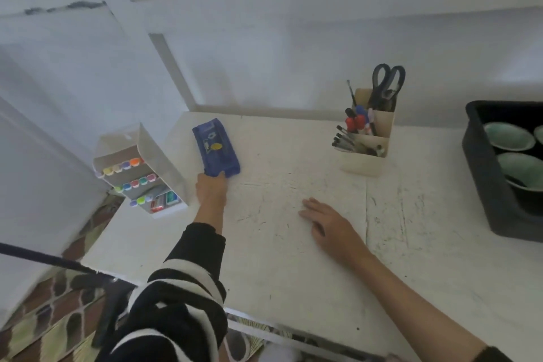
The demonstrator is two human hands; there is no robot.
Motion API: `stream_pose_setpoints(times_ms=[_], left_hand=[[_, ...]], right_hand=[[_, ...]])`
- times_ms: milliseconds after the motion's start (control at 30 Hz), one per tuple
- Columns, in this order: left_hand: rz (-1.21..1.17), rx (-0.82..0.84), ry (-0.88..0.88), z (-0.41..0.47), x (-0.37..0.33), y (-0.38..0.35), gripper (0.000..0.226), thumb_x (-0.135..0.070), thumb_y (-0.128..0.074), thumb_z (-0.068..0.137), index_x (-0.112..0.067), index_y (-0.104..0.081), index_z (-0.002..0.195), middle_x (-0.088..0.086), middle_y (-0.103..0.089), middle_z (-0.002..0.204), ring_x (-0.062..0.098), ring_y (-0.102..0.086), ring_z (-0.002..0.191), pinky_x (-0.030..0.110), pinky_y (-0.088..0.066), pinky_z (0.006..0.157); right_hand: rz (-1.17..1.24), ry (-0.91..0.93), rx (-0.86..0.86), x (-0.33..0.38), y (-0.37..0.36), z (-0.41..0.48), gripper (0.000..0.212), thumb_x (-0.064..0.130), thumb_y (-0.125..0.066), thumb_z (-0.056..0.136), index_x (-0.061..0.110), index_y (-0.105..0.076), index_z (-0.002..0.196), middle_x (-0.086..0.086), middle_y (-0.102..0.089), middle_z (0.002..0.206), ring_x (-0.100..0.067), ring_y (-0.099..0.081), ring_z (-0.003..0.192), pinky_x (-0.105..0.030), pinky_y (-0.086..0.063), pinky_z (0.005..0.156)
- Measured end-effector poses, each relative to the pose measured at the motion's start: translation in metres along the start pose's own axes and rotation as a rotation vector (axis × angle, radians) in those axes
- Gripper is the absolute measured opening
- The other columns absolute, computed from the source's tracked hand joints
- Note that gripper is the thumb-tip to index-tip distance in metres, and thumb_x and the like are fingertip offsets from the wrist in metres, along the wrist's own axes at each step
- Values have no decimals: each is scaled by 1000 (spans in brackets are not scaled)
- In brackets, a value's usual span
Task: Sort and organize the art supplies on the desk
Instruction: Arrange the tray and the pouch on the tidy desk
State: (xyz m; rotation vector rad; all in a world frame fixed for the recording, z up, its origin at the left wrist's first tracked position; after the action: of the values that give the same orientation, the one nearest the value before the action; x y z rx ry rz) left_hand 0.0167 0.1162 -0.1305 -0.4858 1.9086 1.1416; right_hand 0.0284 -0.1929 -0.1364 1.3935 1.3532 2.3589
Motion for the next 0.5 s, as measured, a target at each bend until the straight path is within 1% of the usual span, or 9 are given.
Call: stream_pose_setpoints(times_ms=[67, 100, 167, 233, 333, 400, 467, 500], left_hand=[[-111, -69, -16, -3, -4, 0, 34, -23, -50, 91, -4, -52, 120, 15, -59, 115, 34, -57, 102, 43, -51, 87], [-169, -112, -39, -6, -9, 1, 26, -19, -47, 92, -4, -53, 112, 15, -59, 110, 34, -58, 99, 42, -51, 85], [-298, -187, -135, -14, -25, 6, 8, -11, -41, 93, -6, -47, 94, 14, -57, 96, 28, -55, 89, 35, -47, 77], [-364, -242, -252, -27, -46, 16, 8, -6, -36, 94, -8, -40, 88, 11, -51, 88, 21, -48, 79, 29, -40, 71], [-463, -316, -381, -51, -77, 39, 21, -3, -33, 91, -17, -36, 76, 1, -42, 74, 14, -39, 69, 26, -34, 68], [-502, -331, -454, -67, -94, 54, 24, -8, -31, 87, -26, -34, 72, -2, -41, 73, 15, -41, 71, 27, -36, 72], [-544, -318, -490, -82, -107, 66, 21, -15, -30, 85, -30, -37, 73, -3, -46, 77, 14, -44, 73, 28, -40, 73], [-586, -298, -498, -90, -113, 70, 21, -15, -30, 85, -31, -38, 75, -3, -47, 78, 14, -44, 74, 27, -40, 73]], right_hand=[[-4, 4, 8, 0, -1, 0, 39, 3, -49, 92, 14, -57, 129, 4, -42, 145, 1, -24, 135, -15, -15, 111], [-8, 5, 11, 0, -1, 0, 40, 3, -49, 91, 14, -57, 128, 4, -42, 145, 2, -23, 134, -13, -14, 110], [-13, 4, 11, 0, -1, 1, 40, 2, -50, 91, 14, -57, 128, 4, -42, 144, 3, -23, 133, -11, -14, 109], [-15, 0, 11, 1, -1, 2, 40, 2, -49, 91, 14, -56, 129, 4, -42, 145, 3, -23, 133, -11, -13, 109], [-30, -11, 42, 0, -4, 0, 42, 3, -47, 93, 14, -52, 133, 3, -39, 146, 0, -23, 136, -12, -12, 111], [-1, -21, 62, 0, -3, -1, 44, 2, -45, 92, 15, -52, 133, 5, -39, 145, -1, -25, 136, -14, -14, 113], [109, -45, 62, 3, 5, 3, 47, -3, -45, 90, 19, -52, 131, 11, -42, 138, -5, -33, 134, -11, -17, 111], [188, -67, 52, 5, 13, 7, 49, -4, -46, 90, 24, -50, 130, 13, -42, 134, -7, -38, 131, -14, -22, 112]])
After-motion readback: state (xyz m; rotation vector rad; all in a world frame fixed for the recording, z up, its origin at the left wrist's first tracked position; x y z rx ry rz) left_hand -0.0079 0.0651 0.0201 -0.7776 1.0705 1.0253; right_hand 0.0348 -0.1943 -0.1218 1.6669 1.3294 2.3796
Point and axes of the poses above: each hand's wrist, its own z-axis towards the middle knuckle, its own y-axis out of the back of the hand, x = y × z, the point moved 6 cm from there along z, towards the middle knuckle
